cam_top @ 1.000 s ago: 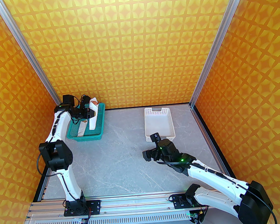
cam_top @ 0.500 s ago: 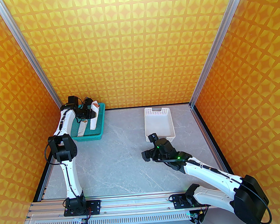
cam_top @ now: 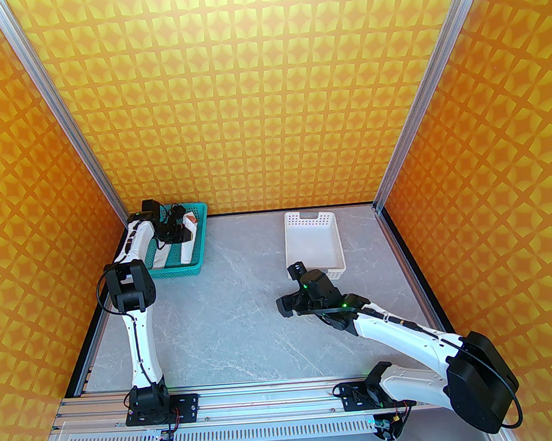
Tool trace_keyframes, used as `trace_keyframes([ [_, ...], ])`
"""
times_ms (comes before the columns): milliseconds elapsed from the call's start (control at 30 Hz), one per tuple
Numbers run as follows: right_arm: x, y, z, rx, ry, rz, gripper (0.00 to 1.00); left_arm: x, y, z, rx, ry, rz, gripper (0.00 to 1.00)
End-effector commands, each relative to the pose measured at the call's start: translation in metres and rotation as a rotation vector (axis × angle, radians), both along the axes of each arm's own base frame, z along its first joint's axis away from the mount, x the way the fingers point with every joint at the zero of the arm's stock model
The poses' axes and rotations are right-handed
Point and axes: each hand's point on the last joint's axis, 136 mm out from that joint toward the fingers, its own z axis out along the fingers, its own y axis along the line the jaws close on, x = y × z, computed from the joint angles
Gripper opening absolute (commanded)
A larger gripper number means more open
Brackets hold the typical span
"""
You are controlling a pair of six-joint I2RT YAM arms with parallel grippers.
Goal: Place the utensils on the paper napkin and roll it up
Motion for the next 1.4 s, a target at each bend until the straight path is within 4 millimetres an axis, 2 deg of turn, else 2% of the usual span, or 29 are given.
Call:
trace_keyframes([
  [0, 0.005, 0.004, 0.008, 0.009, -0.012, 0.009, 0.99, 0.004, 0.006, -0.001, -0.013, 0.017, 0.033, 0.00],
  [267, 0.005, 0.005, 0.005, 0.005, -0.001, 0.010, 0.99, 0.002, 0.010, -0.027, -0.030, 0.090, 0.066, 0.00],
  [1267, 0.004, 0.004, -0.004, -0.015, 0.023, 0.011, 0.98, -0.018, 0.002, -0.085, -0.061, 0.257, 0.103, 0.00],
  [1367, 0.003, 0.003, -0.005, -0.021, 0.027, 0.012, 0.99, -0.019, 0.001, -0.091, -0.062, 0.269, 0.104, 0.03],
])
